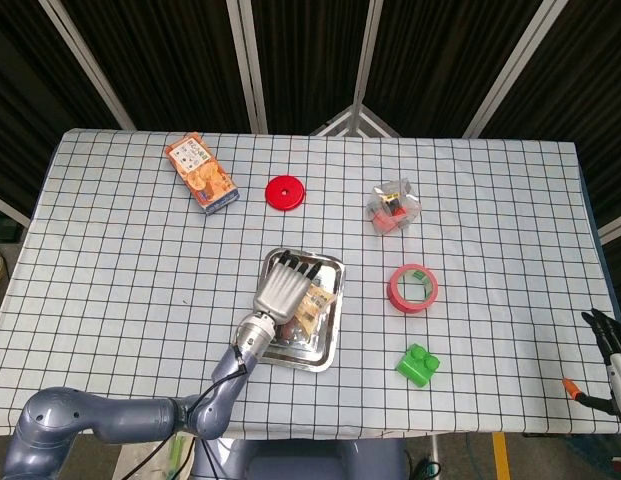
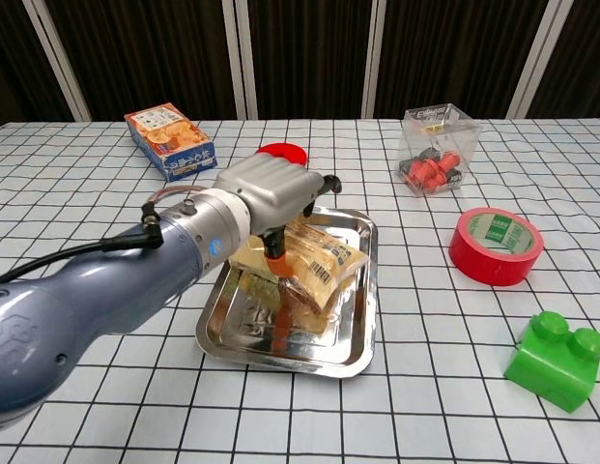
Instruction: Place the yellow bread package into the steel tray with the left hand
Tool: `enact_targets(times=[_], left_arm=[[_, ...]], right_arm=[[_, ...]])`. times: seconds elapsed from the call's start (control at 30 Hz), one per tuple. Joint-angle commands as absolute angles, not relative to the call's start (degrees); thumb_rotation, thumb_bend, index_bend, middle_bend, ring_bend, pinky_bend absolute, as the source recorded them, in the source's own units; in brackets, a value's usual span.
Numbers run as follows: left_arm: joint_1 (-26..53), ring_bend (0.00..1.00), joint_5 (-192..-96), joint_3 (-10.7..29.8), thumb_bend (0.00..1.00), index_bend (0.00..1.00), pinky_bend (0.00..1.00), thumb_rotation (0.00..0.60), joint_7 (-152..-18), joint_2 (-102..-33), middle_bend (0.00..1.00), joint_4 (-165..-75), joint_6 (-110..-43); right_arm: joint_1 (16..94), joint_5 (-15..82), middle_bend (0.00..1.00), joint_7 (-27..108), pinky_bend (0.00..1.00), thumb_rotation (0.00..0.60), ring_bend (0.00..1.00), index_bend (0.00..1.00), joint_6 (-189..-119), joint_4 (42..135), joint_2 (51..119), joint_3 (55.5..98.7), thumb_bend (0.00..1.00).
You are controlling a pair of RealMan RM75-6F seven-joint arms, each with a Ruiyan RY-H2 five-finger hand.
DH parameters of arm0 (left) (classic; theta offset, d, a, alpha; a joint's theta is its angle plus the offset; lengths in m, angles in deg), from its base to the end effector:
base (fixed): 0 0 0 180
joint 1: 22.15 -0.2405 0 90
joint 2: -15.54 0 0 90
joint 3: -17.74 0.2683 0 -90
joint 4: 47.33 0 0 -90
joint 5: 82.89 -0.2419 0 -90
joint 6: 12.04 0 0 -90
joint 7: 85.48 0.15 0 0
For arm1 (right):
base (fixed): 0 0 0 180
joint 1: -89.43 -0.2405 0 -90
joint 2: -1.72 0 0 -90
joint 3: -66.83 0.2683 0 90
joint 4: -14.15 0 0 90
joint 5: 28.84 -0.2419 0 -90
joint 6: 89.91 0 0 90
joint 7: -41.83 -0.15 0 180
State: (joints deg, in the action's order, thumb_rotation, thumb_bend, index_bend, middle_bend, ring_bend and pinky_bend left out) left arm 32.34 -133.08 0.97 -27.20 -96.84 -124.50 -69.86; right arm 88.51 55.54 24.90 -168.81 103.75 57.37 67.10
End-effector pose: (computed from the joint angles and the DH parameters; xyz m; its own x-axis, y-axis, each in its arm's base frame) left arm -0.0232 0.3402 -0.1548 0.6983 0.1105 0.7073 0.6517 -0.5069 -0.5642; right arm -0.3849 -0.1540 0.1782 0.2849 -0.1458 0.9474 -0.9433 0.1330 0.3042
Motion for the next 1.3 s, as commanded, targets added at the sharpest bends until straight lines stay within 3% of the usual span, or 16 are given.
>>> enact_targets(times=[0.03, 0.23, 0.4, 0.53, 0.7, 0.73, 0.83, 1.0, 1.3], left_arm=[[33.09, 0.01, -132.00, 1.31, 0.07, 0.00, 0.07, 0.595, -30.00, -95.87, 0.05, -126.98, -66.62], [31.96, 0.00, -136.83, 2.90, 0.04, 0.00, 0.03, 0.549, -35.82, -91.45, 0.00, -133.63, -66.18], [26.07, 0.00, -145.13, 8.14, 0.02, 0.00, 0.03, 0.543, -40.18, -80.39, 0.00, -149.65, -71.58], [13.81, 0.00, -158.49, 21.09, 0.02, 0.00, 0.03, 0.543, -41.47, -65.37, 0.00, -164.41, -85.58], [-1.00, 0.00, -169.82, 36.56, 0.02, 0.00, 0.03, 0.552, -48.55, -55.02, 0.00, -161.57, -100.33], [-3.10, 0.00, -171.31, 38.07, 0.02, 0.00, 0.03, 0.551, -50.61, -53.60, 0.00, -160.18, -102.68], [-8.57, 0.00, -173.60, 39.96, 0.02, 0.00, 0.03, 0.552, -58.69, -51.95, 0.00, -154.46, -108.37], [-16.46, 0.00, -173.71, 39.68, 0.02, 0.00, 0.03, 0.577, -67.25, -53.57, 0.00, -146.88, -114.26], [-21.20, 0.00, -179.99, 39.79, 0.02, 0.00, 0.03, 0.600, -70.49, -52.89, 0.00, -142.56, -116.58]], right_arm=[[88.42, 55.10, 0.00, 24.34, 0.00, 0.600, 0.00, 0.00, -168.37, 103.42, 57.34, 67.21, 0.30], [88.48, 55.39, 0.00, 24.98, 0.00, 0.600, 0.00, 0.00, -168.69, 103.76, 57.50, 67.12, 0.30], [88.41, 55.18, 0.00, 28.64, 0.00, 0.600, 0.00, 0.00, -169.10, 104.62, 58.29, 67.29, 0.30], [88.43, 56.65, 0.00, 31.44, 0.00, 0.600, 0.00, 0.00, -169.88, 105.76, 58.95, 66.80, 0.30], [89.90, 60.18, 0.00, 34.41, 0.00, 0.600, 0.00, 0.00, -173.59, 107.42, 59.29, 65.56, 0.30], [90.16, 60.83, 0.00, 34.88, 0.00, 0.600, 0.00, 0.00, -174.18, 107.64, 59.41, 65.30, 0.30], [90.63, 62.49, 0.00, 35.90, 0.00, 0.600, 0.00, 0.00, -175.18, 108.16, 59.60, 64.54, 0.30], [90.74, 65.96, 0.00, 34.73, 0.00, 0.600, 0.00, 0.00, -176.12, 107.74, 59.50, 63.13, 0.30], [93.31, 67.28, 0.00, 33.52, 0.00, 0.600, 0.00, 0.00, -179.29, 108.12, 58.27, 61.19, 0.30]])
